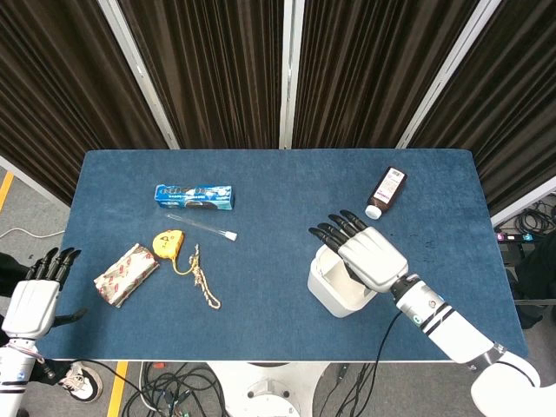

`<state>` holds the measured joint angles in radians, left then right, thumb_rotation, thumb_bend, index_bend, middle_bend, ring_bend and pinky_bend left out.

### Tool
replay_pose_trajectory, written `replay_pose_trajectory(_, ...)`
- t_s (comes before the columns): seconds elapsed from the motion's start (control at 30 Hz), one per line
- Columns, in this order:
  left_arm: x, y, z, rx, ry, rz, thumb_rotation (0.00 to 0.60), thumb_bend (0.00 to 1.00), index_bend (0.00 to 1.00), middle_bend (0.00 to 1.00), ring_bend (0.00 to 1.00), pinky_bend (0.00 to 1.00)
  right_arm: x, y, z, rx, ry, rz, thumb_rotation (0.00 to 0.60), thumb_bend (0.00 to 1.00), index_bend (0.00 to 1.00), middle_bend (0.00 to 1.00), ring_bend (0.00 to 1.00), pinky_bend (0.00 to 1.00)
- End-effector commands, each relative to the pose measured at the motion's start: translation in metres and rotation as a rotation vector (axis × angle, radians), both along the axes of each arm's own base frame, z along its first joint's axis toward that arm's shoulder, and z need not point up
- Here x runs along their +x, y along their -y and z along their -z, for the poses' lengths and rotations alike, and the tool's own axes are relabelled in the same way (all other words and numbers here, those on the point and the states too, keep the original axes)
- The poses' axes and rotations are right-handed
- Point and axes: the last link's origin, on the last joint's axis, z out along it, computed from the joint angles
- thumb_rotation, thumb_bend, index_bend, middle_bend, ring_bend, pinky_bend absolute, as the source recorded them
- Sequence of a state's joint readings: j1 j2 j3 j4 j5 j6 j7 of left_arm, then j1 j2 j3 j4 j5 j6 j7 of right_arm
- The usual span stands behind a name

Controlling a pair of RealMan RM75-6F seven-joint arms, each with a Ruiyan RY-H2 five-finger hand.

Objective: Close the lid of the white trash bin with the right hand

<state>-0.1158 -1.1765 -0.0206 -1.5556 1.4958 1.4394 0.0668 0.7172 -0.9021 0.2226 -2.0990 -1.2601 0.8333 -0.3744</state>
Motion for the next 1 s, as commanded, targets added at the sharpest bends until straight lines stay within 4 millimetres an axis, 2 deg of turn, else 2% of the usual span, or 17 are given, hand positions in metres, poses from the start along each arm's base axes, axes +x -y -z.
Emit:
replay_pose_trajectory(0.03, 0.000, 0.000, 0.000, -0.001, 0.000, 0.001, 0.600, 0.00, 0.09, 0.08, 0.02, 0.15, -0.002, -0.001, 0.000, -0.002, 0.000, 0.004, 0.600, 1.00, 0.00, 0.18, 0.10, 0.13)
replay_pose_trajectory(0.4, 0.003, -0.001, -0.001, -0.002, -0.002, 0.011, 0.600, 0.00, 0.09, 0.08, 0.02, 0.16, -0.012, -0.017, -0.008, -0.022, 0.010, 0.002, 0.600, 1.00, 0.08, 0.26, 0.18, 0.22)
replay_pose_trajectory(1.0, 0.006, 0.002, -0.001, -0.010, 0.011, 0.014, 0.600, 0.00, 0.09, 0.08, 0.02, 0.16, -0.062, -0.064, -0.015, -0.002, 0.021, 0.040, 0.600, 1.00, 0.09, 0.27, 0.18, 0.22)
